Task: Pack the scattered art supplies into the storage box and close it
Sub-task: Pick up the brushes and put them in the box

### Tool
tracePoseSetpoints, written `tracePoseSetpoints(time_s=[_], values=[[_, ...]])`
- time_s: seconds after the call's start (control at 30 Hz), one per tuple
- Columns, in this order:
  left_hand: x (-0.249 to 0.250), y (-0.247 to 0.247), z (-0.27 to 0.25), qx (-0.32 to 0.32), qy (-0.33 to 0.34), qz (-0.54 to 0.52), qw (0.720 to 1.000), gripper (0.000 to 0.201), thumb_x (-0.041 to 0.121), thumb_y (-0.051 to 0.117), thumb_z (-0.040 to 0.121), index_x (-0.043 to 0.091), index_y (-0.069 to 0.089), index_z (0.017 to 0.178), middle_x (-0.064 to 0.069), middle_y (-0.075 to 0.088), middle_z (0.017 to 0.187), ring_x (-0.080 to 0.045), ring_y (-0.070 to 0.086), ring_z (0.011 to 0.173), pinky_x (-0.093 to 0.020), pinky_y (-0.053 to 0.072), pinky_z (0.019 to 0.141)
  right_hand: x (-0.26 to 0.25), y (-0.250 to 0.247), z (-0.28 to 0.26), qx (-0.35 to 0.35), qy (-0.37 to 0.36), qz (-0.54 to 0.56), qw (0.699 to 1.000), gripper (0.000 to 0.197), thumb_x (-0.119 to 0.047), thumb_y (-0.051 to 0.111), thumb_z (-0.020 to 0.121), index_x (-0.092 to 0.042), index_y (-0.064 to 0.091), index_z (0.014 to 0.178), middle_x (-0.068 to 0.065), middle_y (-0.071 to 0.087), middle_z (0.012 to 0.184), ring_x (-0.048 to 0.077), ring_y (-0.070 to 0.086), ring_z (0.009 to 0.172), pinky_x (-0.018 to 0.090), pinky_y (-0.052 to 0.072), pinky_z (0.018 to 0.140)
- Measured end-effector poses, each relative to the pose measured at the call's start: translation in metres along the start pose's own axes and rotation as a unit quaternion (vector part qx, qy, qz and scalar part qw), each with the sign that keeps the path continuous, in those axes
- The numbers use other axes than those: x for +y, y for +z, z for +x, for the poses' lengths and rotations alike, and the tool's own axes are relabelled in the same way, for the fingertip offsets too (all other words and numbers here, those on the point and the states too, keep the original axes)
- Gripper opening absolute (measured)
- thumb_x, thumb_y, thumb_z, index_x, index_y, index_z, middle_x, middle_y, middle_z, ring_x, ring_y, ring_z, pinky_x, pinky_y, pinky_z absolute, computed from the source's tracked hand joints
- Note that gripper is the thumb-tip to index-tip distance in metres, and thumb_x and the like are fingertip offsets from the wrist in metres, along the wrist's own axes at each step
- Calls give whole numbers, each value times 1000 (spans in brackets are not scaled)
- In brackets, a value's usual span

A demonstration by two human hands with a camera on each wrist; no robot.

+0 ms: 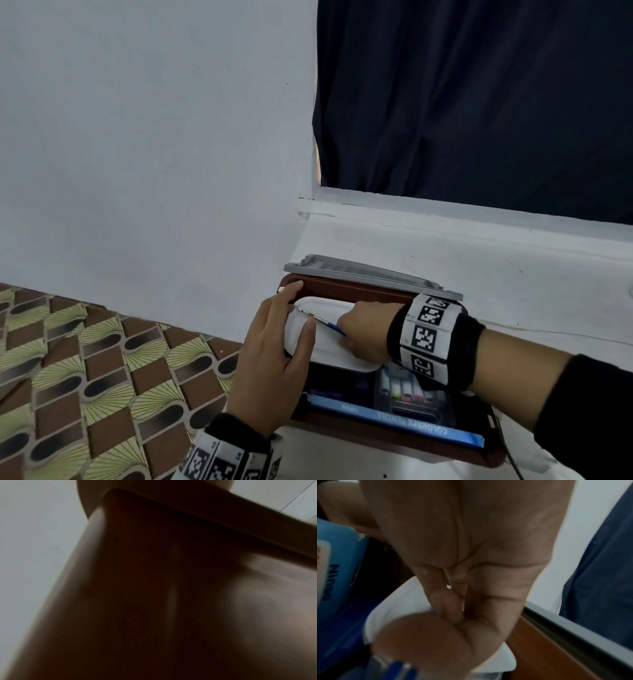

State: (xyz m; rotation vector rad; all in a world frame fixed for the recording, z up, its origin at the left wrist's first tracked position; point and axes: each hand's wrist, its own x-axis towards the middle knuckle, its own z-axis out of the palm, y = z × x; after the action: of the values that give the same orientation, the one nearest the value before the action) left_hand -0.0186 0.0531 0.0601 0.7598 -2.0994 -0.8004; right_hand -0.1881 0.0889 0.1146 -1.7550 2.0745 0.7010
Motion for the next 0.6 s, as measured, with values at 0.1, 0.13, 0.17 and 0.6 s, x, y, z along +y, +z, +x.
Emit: tracePoseSetpoints(time_s=[0.1, 0.13, 0.17, 0.6], values=[[1, 0, 0, -5, 0, 3, 1000, 47, 41, 46, 100, 34, 36, 146, 19, 47, 137, 0, 50, 123, -22, 46, 97, -1, 4, 0, 30, 7, -7, 999, 31, -28, 41, 103, -10, 56, 123, 13, 59, 115, 30, 62, 96, 31, 39, 68], [1, 0, 0, -6, 1, 4, 1000, 47, 39, 47, 101, 34, 36, 146, 19, 47, 137, -1, 50, 121, -24, 47, 96, 0, 4, 1, 43, 8, 3, 999, 32, -30, 39, 103, -11, 54, 125, 13, 58, 117, 31, 61, 100, 32, 40, 69], [1, 0, 0, -7, 2, 7, 1000, 48, 37, 49, 100, 34, 36, 146, 19, 48, 136, -3, 51, 120, -27, 49, 96, 2, 5, 2, 55, 8, 15, 998, 34, -33, 38, 103, -12, 51, 126, 14, 57, 117, 32, 60, 101, 33, 40, 69], [2, 3, -1, -14, 13, 49, 999, 42, 39, 51, 97, 33, 42, 137, 16, 51, 119, -8, 56, 110, -34, 53, 86, 15, 3, 15, 100, -12, 159, 982, 26, -38, 58, 94, -14, 53, 85, 9, 60, 95, 29, 62, 90, 36, 50, 74]])
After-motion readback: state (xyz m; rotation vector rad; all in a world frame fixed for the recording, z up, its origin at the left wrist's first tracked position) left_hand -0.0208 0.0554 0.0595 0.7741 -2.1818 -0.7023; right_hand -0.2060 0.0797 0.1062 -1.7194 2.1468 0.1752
